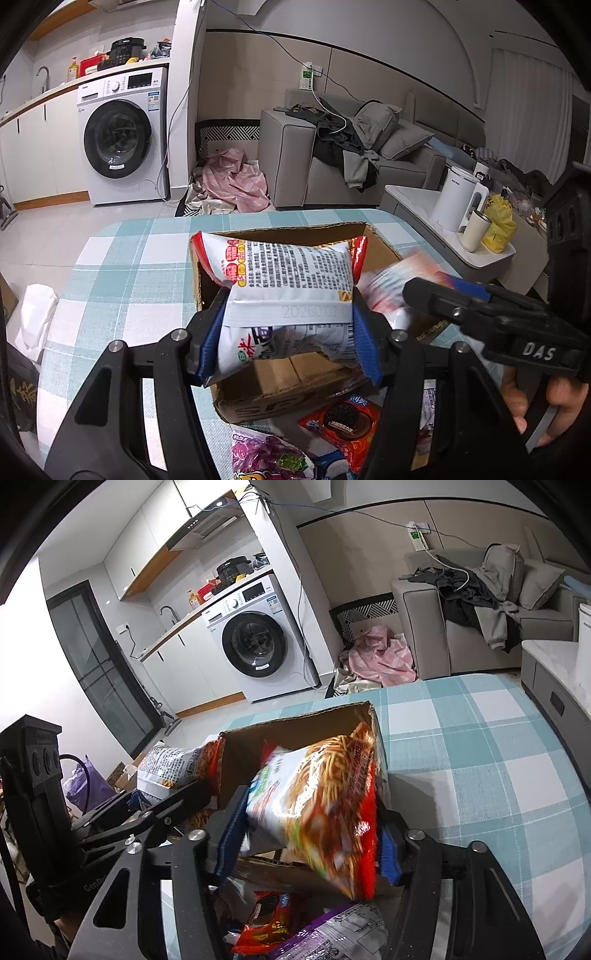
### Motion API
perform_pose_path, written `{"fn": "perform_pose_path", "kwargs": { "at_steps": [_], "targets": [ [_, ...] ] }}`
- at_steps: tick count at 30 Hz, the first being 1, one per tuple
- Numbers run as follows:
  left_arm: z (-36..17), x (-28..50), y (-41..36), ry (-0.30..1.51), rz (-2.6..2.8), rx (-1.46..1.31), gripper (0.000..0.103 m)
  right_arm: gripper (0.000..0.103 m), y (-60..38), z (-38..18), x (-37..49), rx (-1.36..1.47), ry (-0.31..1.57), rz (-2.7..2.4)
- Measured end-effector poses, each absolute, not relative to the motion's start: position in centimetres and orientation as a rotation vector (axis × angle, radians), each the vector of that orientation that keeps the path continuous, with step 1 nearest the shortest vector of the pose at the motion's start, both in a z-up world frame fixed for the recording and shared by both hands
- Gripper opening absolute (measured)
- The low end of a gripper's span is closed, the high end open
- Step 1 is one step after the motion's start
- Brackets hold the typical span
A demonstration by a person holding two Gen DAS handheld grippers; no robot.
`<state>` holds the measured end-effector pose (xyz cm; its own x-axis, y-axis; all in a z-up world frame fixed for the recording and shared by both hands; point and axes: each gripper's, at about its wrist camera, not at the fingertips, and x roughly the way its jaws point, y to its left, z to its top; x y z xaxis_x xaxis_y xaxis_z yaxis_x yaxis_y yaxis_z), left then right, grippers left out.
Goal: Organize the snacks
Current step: 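Open both grippers to drop the bags into the box, then move both open grippers back toward the snack pile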
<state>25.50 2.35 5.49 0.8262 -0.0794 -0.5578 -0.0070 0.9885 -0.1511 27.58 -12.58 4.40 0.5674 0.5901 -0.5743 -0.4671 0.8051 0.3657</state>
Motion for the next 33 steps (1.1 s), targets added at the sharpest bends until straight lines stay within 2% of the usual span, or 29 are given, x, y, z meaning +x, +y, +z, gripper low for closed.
{"fn": "perform_pose_path", "kwargs": {
  "at_steps": [5,7,9,11,14,19,22,23,33],
  "targets": [
    [5.4,25.8,1.9,0.602,-0.035,-0.134,0.059,0.076,-13.3,5.1,27.2,0.177,0.706,0.619],
    [5.4,25.9,1.8,0.615,-0.025,-0.122,0.064,0.079,-13.6,5.2,27.0,0.177,0.701,0.620],
    [5.4,25.7,1.5,0.621,-0.017,-0.108,0.077,0.083,-13.9,5.2,26.7,0.178,0.696,0.617],
    [5.6,25.3,1.5,0.605,-0.007,-0.096,0.084,0.086,-14.0,5.3,26.3,0.175,0.694,0.615],
    [6.1,24.4,1.4,0.589,-0.006,-0.081,0.085,0.088,-14.4,5.4,25.8,0.170,0.685,0.606],
    [6.5,22.3,1.4,0.592,-0.016,-0.078,0.089,0.096,-15.2,5.3,24.8,0.178,0.688,0.604],
    [6.8,20.7,1.4,0.585,-0.019,-0.085,0.095,0.102,-15.6,5.2,23.9,0.169,0.694,0.594],
    [6.8,19.9,1.5,0.583,-0.020,-0.092,0.102,0.102,-15.8,5.1,23.6,0.163,0.697,0.593],
    [6.8,13.9,1.8,0.588,-0.012,-0.107,0.102,0.103,-16.8,4.4,20.2,0.118,0.728,0.608]
  ]
}}
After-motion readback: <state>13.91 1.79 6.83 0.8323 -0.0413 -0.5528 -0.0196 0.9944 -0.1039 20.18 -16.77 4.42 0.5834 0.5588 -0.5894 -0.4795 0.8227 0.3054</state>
